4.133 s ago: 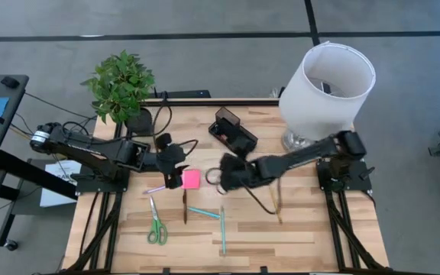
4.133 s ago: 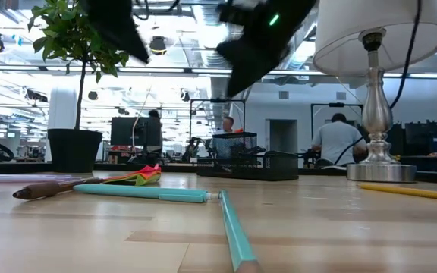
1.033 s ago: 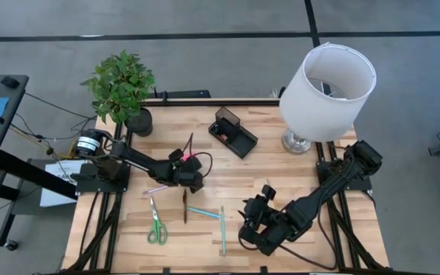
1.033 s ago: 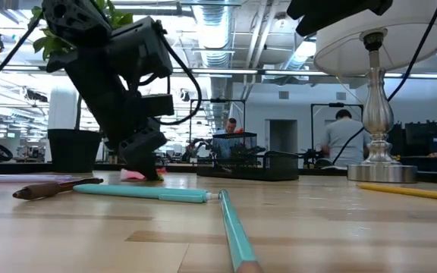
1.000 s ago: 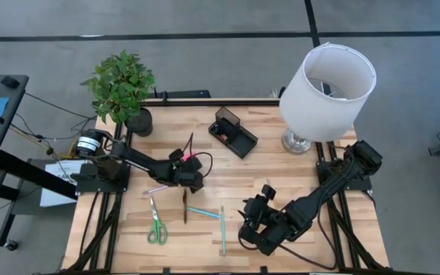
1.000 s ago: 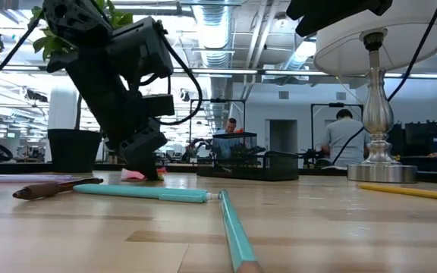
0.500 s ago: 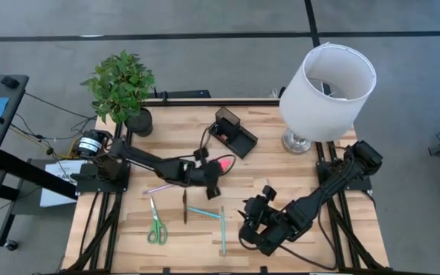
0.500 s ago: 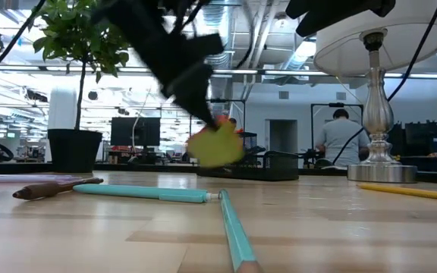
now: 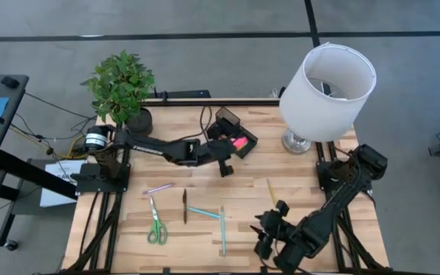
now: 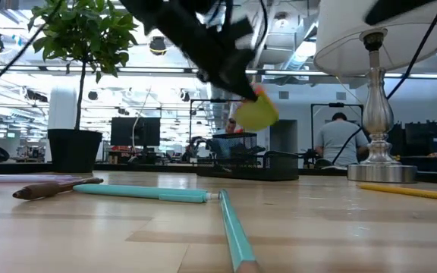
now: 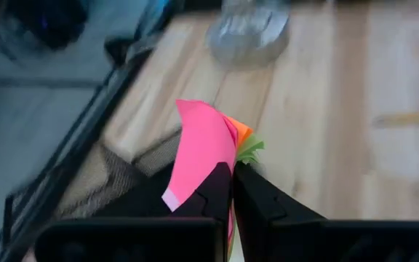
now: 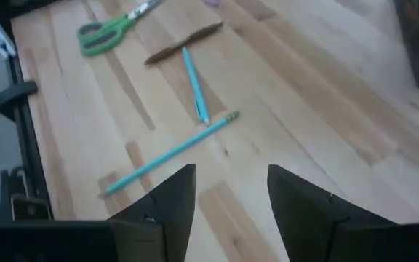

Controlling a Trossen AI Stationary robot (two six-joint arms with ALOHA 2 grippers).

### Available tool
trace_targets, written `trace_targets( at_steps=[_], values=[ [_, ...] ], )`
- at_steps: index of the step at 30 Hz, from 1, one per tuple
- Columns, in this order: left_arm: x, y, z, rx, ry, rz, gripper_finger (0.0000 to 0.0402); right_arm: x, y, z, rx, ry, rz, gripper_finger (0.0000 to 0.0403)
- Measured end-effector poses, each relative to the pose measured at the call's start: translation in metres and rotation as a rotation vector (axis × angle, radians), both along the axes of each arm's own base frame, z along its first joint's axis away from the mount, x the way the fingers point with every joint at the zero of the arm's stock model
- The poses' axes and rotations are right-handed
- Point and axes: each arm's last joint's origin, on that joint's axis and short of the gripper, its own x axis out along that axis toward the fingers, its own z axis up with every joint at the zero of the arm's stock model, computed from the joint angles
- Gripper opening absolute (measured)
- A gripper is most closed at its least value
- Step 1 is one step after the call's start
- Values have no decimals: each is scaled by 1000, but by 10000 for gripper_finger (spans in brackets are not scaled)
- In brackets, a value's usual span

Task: Pick and place office supplies into organizer
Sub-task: Put the sticky notes into the desk organizer

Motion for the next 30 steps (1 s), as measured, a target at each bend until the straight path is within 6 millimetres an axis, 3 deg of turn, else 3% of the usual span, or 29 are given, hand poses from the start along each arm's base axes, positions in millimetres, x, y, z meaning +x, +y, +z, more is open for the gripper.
trace_targets(
  at_steps=[10,22,30],
  values=[
    [26,25,-44,1,21,17,3,-10,5,-7,20,6,-3,166],
    [28,39,-49,55,52,-74,55,-9,4,-8,28,21,3,165],
    [28,46,-54,31,33,37,115,-6,1,-8,34,18,-17,164]
  ],
)
